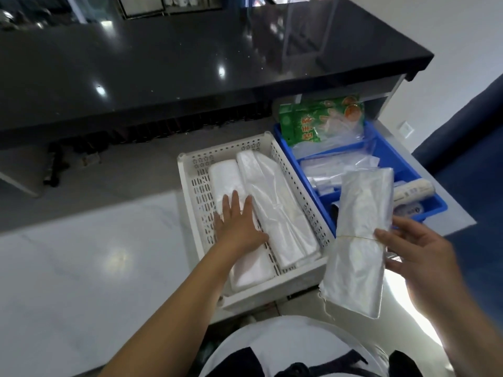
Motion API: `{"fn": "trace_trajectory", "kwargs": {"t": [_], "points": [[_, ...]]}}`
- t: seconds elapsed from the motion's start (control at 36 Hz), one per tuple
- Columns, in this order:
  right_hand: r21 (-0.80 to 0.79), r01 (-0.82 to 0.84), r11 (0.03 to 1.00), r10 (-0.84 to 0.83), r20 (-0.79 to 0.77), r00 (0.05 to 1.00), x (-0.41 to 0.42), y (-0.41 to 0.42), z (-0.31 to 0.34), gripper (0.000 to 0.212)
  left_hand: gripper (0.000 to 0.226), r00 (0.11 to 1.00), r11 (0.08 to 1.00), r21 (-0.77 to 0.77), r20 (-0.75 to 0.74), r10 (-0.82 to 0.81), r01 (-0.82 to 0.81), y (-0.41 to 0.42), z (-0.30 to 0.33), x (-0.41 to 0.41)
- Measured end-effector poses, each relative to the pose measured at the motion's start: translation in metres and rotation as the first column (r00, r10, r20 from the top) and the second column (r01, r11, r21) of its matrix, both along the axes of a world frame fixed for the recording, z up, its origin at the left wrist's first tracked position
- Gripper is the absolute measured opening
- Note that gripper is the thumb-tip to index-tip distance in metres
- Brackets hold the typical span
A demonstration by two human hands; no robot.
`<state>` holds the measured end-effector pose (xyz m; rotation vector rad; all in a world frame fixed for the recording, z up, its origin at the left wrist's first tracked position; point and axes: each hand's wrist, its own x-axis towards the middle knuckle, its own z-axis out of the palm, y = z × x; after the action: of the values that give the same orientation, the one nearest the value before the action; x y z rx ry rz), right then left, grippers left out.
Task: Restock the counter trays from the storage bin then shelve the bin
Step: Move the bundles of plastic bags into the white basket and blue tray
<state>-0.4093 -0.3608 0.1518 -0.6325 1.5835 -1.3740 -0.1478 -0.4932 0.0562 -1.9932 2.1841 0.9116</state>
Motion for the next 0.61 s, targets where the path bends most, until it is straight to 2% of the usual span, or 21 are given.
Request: {"fn": "trace_trajectory", "kwargs": {"t": [0.08,0.22,0.36,0.5,0.61], "points": [[-0.001,0.006,1.000,-0.006,0.005,1.000,0.003,0.003,-0.003,0.023,0.105,0.999,1.000,-0.005,-0.033,0.017,-0.017,-0.001,-0.001,0.002],[0.003,0.013,1.000,-0.013,-0.016,1.000,0.003,0.009,0.000,0.027,0.095,0.994,0.996,0.013,-0.067,0.090,-0.090,-0.005,0.002,0.001],[0.009,0.071,0.997,-0.071,-0.051,0.996,-0.009,0.012,0.001,0.025,0.086,0.995,0.995,0.036,-0.022,0.093,-0.092,-0.001,0.004,-0.002],[0.005,0.120,0.993,-0.120,-0.023,0.992,-0.030,0.003,-0.002,0.021,0.081,0.989,0.984,0.098,0.025,0.148,-0.150,0.001,0.004,-0.004],[-0.011,0.161,0.987,-0.161,-0.043,0.986,-0.056,-0.011,-0.002,0.025,0.081,0.991,0.980,0.147,0.015,0.135,-0.136,-0.003,0.009,0.003]]}}
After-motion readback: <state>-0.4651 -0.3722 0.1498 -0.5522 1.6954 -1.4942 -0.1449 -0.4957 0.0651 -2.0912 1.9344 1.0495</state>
